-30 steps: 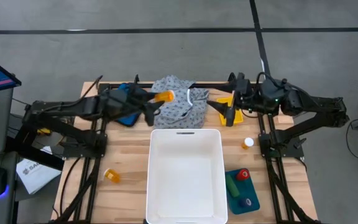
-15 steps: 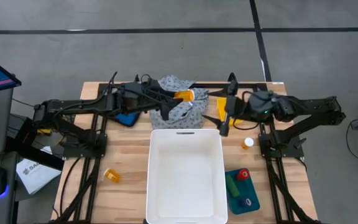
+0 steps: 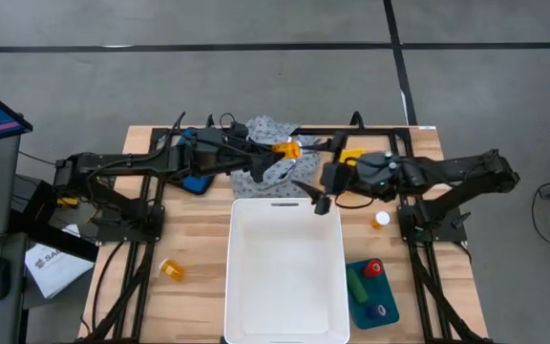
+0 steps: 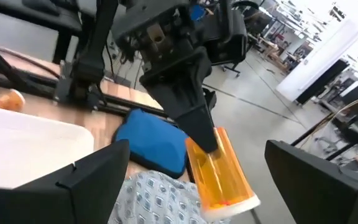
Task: Pick & place medical supplies in basket/bin
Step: Put the bottom left orange pill bottle into the yellow bin
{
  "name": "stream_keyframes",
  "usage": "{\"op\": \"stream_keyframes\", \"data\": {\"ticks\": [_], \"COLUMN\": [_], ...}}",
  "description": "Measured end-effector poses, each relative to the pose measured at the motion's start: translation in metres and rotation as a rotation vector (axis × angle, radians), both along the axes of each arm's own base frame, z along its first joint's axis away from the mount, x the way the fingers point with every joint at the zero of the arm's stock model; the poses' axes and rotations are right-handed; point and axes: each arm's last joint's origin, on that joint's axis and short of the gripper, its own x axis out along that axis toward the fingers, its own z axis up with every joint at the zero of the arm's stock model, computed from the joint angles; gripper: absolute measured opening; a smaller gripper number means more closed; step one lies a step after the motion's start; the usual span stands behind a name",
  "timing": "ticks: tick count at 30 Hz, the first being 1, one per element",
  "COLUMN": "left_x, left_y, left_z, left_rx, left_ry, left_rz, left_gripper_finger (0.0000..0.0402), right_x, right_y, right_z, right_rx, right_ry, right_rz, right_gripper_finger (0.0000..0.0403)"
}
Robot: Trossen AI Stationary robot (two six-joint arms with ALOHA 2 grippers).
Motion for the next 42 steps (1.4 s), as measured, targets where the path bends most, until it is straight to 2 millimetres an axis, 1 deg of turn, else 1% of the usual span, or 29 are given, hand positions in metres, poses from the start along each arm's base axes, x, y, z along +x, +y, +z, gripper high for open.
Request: {"op": "stream_keyframes", "data": {"ticks": [9,16,19,30,32,38,42], "left_x": [0.001,0.008,0.010,0.010,0.010,0.010,0.010], "left_y": [-0.002,-0.009,-0.010,-0.012,-0.012,-0.014,-0.015], "left_z": [-0.001,-0.008,-0.011,-0.010,-0.010,-0.010,-0.010], "left_rx": [-0.049,-0.068,-0.075,-0.096,-0.096,-0.103,-0.103], "left_ry": [-0.005,0.014,0.027,0.012,0.012,0.010,0.010], "left_rz": [-0.019,-0.042,-0.048,-0.050,-0.052,-0.058,-0.057], "left_gripper_finger": [0.0176,0.0176,0.0176,0.0176,0.0176,0.0176,0.0176], "right_x": [0.022,0.035,0.039,0.040,0.040,0.049,0.054], "right_y": [-0.001,0.000,-0.001,-0.013,-0.013,-0.011,-0.009], "right_z": [-0.011,-0.022,-0.025,-0.028,-0.030,-0.038,-0.047], "right_rx": [-0.032,-0.069,-0.073,-0.074,-0.075,-0.074,-0.123], "right_ry": [0.005,0.034,0.047,0.079,0.097,0.116,0.173], "right_rz": [-0.031,-0.047,-0.056,-0.080,-0.073,-0.043,-0.033], "right_gripper_finger": [0.0371,0.0371,0.0371,0.0371,0.0370,0.0370,0.0370]}}
